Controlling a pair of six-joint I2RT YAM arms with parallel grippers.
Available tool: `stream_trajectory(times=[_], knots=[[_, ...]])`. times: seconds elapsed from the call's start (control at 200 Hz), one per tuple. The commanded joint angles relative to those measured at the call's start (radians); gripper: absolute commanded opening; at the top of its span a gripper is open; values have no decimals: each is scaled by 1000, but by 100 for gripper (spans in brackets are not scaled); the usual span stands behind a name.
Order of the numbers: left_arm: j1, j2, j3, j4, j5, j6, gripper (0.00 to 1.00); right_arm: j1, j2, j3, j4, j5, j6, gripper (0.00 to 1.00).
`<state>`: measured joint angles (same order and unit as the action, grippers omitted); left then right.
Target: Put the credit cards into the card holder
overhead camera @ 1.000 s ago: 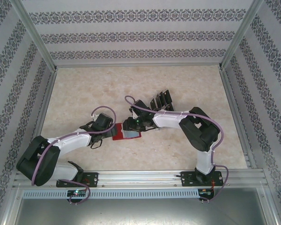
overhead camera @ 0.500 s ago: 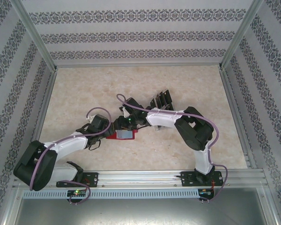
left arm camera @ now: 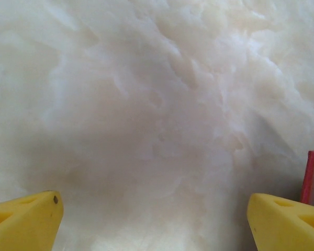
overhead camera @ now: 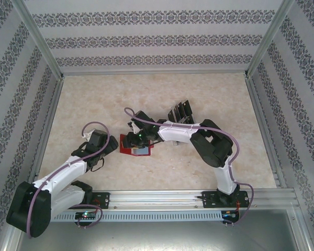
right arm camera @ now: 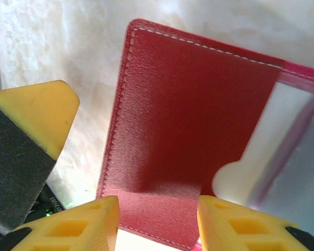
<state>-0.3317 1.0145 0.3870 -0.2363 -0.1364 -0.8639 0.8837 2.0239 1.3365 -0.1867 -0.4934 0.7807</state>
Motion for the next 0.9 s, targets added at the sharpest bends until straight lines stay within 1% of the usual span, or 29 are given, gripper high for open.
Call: stream_trajectory(times=[0.0,0.16,0.225,0.325,0.645,0.784,0.899], knots=[[9,-11,21,8,54,61,92,-1,-120,-33,-60,81,-35,44],[7,-29,48,62,147,120,92,-8,-227,-112,-113,200,-60,44],[3,-24,64,72,176,137,92,-10,-248,-134,-132,240,-65,44],[-5,8,92,67,197,158,92,-17,-251,-162,-141,267,-64,43],[-29,151,126,37,189,196,92,-30,-163,-156,-116,266,-60,44],[-34,210,124,-26,137,151,89,-40,-132,-150,-107,257,-58,44],[-37,242,94,-4,130,112,87,-40,-105,-133,-105,243,-63,44]])
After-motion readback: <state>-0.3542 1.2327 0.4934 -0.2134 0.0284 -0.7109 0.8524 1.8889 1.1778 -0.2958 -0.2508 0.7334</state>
